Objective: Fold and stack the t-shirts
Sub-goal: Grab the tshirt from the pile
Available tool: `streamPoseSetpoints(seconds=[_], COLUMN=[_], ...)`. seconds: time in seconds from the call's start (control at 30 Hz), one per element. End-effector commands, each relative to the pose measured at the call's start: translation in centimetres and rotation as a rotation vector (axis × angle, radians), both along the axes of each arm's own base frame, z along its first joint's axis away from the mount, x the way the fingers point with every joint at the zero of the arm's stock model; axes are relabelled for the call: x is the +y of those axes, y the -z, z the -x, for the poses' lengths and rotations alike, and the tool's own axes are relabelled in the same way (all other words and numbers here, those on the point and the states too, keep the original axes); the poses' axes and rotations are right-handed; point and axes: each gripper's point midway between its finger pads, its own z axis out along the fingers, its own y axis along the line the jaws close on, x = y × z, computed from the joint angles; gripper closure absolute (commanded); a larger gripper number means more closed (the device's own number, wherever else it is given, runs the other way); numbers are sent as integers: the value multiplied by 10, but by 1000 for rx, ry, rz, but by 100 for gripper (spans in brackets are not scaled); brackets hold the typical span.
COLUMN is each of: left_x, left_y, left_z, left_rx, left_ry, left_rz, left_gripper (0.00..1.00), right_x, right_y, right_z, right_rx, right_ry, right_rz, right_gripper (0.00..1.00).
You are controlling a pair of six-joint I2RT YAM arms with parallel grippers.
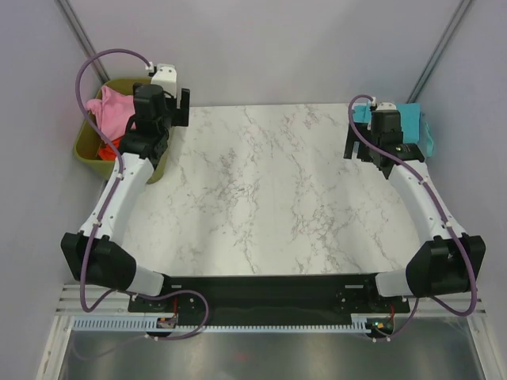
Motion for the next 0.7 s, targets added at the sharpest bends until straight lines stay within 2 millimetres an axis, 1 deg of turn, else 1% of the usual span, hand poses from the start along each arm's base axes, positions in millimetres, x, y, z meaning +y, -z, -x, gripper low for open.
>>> streamPoseSetpoints(seconds=[0.0,0.03,0.07,0.1,0.13,0.17,0.2,0.23,0.27,0.3,0.33,0.37,0.4,0.43,0.47,0.5,0.53,0.57,0.6,0.63,0.67], left_x=[30,34,33,43,43,43,52,56,58,73,80,92,98,106,115,132,138,143,152,154,156], left_y=[1,8,11,19,31,29,34,42,48,53,59,64,67,57,60,83,92,77,103,89,94], left_z=[-11,-14,-18,-19,-25,-28,-29,-31,-36,-39,-41,-50,-55,-61,-65,-74,-81,-86,-98,-106,-110], left_rx=[-32,-13,0,36,76,85,97,118,136,150,173,185,194,173,189,248,278,284,339,314,331], left_ry=[-84,-72,-35,-32,-5,29,19,20,29,2,-12,-16,-22,-29,-45,-76,-81,-88,-97,-93,-82], left_rz=[30,18,2,-8,-14,-18,-21,-29,-32,-31,-27,-14,-7,2,10,26,44,54,62,50,28], left_gripper=[6,6,9,9,10,11,11,11,11,11,11,11,9,5,3,3,4,5,5,7,9], right_x=[10,18,22,28,41,50,54,58,64,67,70,77,81,84,86,88,90,93,96,98,99], right_y=[-20,-18,-14,-12,-10,-8,-7,-1,-3,-1,8,7,9,15,18,10,20,10,9,18,12], right_z=[-15,-15,-16,-16,-15,-14,-14,-15,-18,-21,-26,-29,-32,-38,-41,-49,-54,-62,-65,-68,-75], right_rx=[-78,-71,-54,-44,-36,-31,-32,-18,-24,-14,8,2,0,7,14,-2,33,13,14,42,31], right_ry=[-18,-60,-117,-171,-264,-339,-415,-440,-467,-455,-453,-477,-497,-509,-510,-514,-508,-519,-540,-550,-553], right_rz=[-51,-73,-51,-51,-72,-77,-43,-55,-78,-106,-125,-149,-165,-176,-186,-195,-213,-216,-227,-231,-228], right_gripper=[2,2,2,2,2,2,2,2,2,2,2,2,2,2,2,2,2,2,2,2,2])
